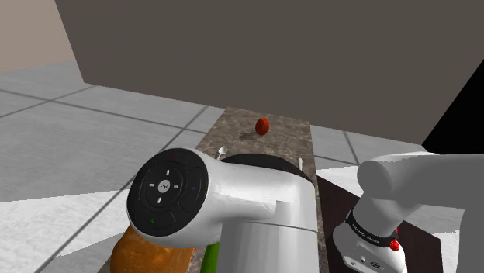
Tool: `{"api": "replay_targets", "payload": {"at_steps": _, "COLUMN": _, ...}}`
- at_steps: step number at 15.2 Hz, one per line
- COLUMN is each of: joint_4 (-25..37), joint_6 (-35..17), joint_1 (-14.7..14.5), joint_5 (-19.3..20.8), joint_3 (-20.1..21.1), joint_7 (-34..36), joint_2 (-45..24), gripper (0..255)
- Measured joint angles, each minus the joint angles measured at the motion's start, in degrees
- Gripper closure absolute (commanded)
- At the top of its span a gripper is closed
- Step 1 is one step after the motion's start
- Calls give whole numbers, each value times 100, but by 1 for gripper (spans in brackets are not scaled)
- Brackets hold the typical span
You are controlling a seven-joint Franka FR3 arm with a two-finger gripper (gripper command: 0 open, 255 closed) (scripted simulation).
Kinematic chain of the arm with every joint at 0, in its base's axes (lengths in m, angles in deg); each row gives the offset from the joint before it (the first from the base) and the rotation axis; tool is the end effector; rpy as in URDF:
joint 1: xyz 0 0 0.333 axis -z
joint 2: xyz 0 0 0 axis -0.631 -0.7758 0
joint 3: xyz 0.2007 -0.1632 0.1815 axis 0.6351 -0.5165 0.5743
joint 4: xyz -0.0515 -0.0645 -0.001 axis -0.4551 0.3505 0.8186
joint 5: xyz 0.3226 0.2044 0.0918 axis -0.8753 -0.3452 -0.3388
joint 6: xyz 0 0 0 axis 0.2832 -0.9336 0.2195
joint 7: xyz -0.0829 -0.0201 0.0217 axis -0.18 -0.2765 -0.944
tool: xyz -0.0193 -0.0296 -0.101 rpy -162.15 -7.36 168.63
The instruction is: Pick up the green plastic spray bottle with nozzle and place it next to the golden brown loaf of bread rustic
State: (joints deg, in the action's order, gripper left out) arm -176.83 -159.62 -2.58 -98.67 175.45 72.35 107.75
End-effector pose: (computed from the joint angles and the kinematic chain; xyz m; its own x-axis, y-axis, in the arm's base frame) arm 0.2632 0.4399 0.3696 0.3773 -0.7800 0.4993 -0.8978 -0.4402 -0.0093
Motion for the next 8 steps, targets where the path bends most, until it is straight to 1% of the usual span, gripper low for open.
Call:
{"api": "replay_targets", "payload": {"at_steps": 7, "joint_4": -182, "joint_6": -390, "joint_1": 186, "joint_5": -232, "joint_3": 426, "joint_7": 51, "joint_2": 88, "gripper": 255}}
{"api": "replay_targets", "payload": {"at_steps": 8, "joint_4": -243, "joint_6": -453, "joint_1": 176, "joint_5": -270, "joint_3": 471, "joint_7": 58, "joint_2": 101, "gripper": 255}}
